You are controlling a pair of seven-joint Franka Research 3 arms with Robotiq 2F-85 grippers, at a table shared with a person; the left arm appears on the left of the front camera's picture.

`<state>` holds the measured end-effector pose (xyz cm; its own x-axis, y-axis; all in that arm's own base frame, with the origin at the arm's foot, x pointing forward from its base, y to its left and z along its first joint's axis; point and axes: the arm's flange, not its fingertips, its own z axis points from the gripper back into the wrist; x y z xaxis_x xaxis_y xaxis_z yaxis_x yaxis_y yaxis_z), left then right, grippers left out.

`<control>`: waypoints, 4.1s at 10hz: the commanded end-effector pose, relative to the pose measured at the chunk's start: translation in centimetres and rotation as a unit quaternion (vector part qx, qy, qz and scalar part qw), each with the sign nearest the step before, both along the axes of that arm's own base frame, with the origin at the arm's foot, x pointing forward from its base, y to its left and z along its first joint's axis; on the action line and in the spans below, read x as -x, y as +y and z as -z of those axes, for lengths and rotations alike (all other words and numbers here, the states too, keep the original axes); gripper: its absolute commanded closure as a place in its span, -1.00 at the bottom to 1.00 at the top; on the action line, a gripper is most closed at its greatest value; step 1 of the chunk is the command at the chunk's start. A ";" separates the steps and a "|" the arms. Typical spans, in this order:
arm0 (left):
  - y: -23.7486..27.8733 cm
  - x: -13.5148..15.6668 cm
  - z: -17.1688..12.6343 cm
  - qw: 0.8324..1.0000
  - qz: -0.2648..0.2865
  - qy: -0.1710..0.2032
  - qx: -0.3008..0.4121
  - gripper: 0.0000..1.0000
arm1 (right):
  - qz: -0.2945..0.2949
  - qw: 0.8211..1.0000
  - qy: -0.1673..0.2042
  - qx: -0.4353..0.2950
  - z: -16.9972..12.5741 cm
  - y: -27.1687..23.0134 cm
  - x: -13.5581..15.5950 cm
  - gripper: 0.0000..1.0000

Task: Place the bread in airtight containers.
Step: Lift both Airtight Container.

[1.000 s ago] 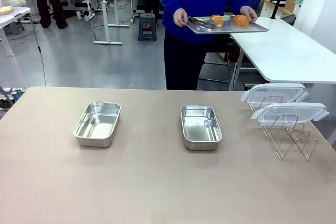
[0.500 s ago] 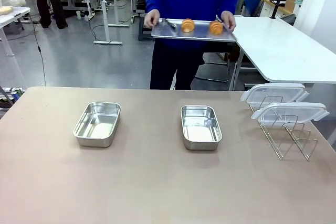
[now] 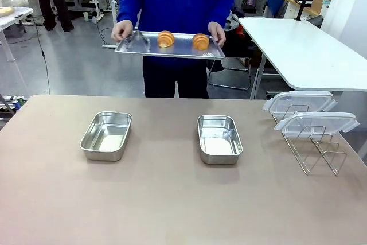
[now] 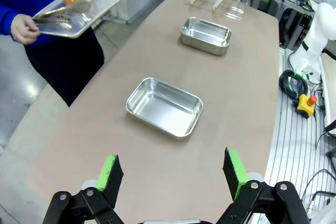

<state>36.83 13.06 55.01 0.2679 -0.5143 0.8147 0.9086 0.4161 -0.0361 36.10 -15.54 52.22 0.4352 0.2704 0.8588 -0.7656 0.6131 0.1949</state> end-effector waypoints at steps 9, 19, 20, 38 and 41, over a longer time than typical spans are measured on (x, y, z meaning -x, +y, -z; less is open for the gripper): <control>0.1 -0.1 -0.2 1.000 0.007 -0.010 0.007 -1.00 | -0.005 1.000 -0.018 -0.005 -0.2 -0.1 -0.5 -1.00; -10.1 -11.8 -3.7 0.956 -0.204 0.183 -0.109 -1.00 | 0.121 0.967 0.195 0.109 -2.3 16.2 -9.6 -1.00; -11.0 -13.6 -2.9 0.932 -0.270 0.210 -0.116 -1.00 | 0.162 0.952 0.237 0.106 -2.1 18.8 -10.6 -1.00; -19.1 -17.6 12.2 0.829 -0.407 0.335 -0.189 -1.00 | 0.296 0.865 0.317 0.253 11.7 32.7 -14.6 -1.00; -20.7 -18.1 16.2 0.814 -0.421 0.349 -0.195 -1.00 | 0.302 0.854 0.333 0.263 14.8 33.2 -14.7 -1.00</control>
<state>54.99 -7.00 39.49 0.9844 -0.1218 0.1271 0.1428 0.9748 -0.1714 50.40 16.54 38.22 0.9759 0.1185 0.1835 -0.1330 0.9887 0.0689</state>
